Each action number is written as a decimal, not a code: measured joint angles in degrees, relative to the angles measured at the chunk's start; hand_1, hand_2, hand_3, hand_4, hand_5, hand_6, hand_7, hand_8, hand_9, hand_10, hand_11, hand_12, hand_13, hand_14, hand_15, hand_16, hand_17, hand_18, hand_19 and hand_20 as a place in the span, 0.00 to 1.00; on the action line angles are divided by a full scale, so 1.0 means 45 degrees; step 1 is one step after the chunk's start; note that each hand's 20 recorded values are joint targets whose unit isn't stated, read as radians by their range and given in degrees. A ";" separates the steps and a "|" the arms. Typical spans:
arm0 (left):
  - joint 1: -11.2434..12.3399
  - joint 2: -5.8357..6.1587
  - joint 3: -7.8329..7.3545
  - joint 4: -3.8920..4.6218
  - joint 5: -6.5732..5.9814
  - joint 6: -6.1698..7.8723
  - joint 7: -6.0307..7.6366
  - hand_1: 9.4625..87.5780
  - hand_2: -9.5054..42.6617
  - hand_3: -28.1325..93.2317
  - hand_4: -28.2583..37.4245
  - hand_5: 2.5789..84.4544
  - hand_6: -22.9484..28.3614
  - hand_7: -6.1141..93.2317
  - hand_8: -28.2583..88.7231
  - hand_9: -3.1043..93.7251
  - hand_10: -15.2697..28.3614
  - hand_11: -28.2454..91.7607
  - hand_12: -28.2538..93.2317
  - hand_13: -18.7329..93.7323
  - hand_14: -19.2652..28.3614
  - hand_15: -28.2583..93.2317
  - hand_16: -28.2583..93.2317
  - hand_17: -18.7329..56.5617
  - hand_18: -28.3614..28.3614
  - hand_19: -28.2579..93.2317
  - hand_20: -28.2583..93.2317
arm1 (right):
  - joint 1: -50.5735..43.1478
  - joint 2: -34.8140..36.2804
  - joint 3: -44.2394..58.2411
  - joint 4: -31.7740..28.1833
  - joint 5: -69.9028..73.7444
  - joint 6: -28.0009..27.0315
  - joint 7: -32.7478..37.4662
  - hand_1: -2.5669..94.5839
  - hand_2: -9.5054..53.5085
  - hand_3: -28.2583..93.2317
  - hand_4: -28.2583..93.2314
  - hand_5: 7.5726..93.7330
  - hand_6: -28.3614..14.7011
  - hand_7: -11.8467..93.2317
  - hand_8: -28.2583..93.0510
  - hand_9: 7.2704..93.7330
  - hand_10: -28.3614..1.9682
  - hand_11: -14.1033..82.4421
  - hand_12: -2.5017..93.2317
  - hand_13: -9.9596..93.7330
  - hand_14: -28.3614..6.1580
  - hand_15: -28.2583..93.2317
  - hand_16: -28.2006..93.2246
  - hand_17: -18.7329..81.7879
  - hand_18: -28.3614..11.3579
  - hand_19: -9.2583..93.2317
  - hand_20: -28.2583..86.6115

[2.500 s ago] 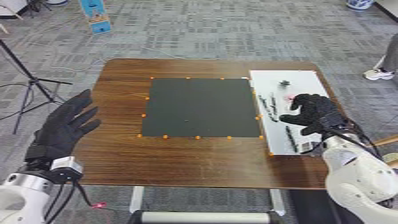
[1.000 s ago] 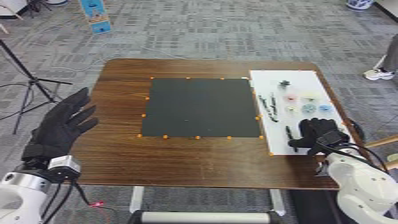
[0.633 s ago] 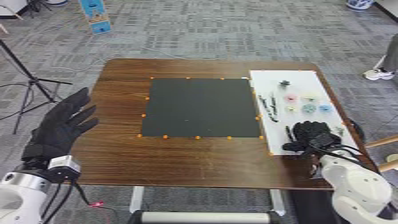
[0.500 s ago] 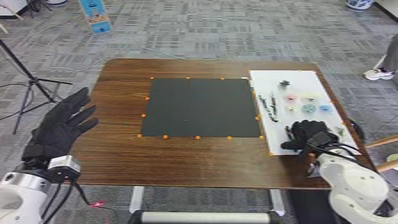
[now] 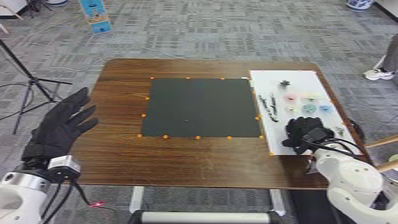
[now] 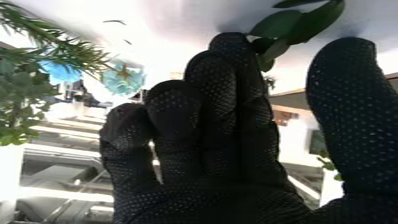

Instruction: Arrange flowers

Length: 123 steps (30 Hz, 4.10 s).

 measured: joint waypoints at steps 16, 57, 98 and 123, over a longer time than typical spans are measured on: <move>0.0051 0.0001 -0.0065 -0.0010 -0.0013 -0.0007 -0.0021 0.25 0.00 0.72 0.00 0.23 0.48 0.24 0.16 0.20 0.53 0.34 0.38 0.29 0.66 0.33 0.26 0.10 0.82 0.54 0.29 | -0.0370 0.0142 0.0378 -0.0104 -0.0067 -0.0264 -0.0153 0.47 0.00 0.82 0.00 0.72 0.70 0.56 0.37 0.80 0.62 0.63 0.48 0.73 0.53 0.85 0.55 0.56 0.22 0.99 0.68; 0.0337 -0.0011 -0.0392 -0.0156 -0.0050 0.0135 0.0076 0.24 0.00 0.73 0.00 0.23 0.47 0.24 0.16 0.20 0.53 0.34 0.39 0.29 0.66 0.33 0.26 0.10 0.83 0.54 0.29 | 0.1967 -0.0581 -0.1261 0.0300 0.0472 0.2794 -0.0557 0.40 0.00 0.93 0.24 0.70 0.61 0.66 0.51 0.83 0.59 0.71 0.66 0.75 0.48 0.91 0.64 0.59 0.16 1.00 0.82; -0.0310 0.0678 -0.0520 -0.0025 -0.0826 -0.0610 0.1267 0.23 0.00 0.72 0.00 0.25 0.48 0.24 0.16 0.21 0.53 0.34 0.38 0.30 0.66 0.32 0.27 0.11 0.84 0.53 0.29 | 0.7585 -1.0987 -0.6115 0.6417 0.2123 0.2131 0.1520 0.44 0.00 0.91 0.19 0.73 0.61 0.61 0.50 0.83 0.60 0.68 0.65 0.77 0.49 0.90 0.62 0.61 0.17 1.00 0.82; -0.3057 0.2066 0.1455 0.0886 -0.0685 -0.1108 0.0835 0.22 0.00 0.74 0.00 0.25 0.50 0.20 0.17 0.21 0.56 0.29 0.40 0.28 0.68 0.28 0.29 0.10 0.83 0.51 0.31 | 0.7366 -1.1672 -0.6272 0.6884 0.2809 0.2959 0.2373 0.48 0.00 0.87 0.13 0.73 0.67 0.58 0.45 0.85 0.68 0.64 0.59 0.78 0.52 0.88 0.62 0.62 0.19 1.00 0.81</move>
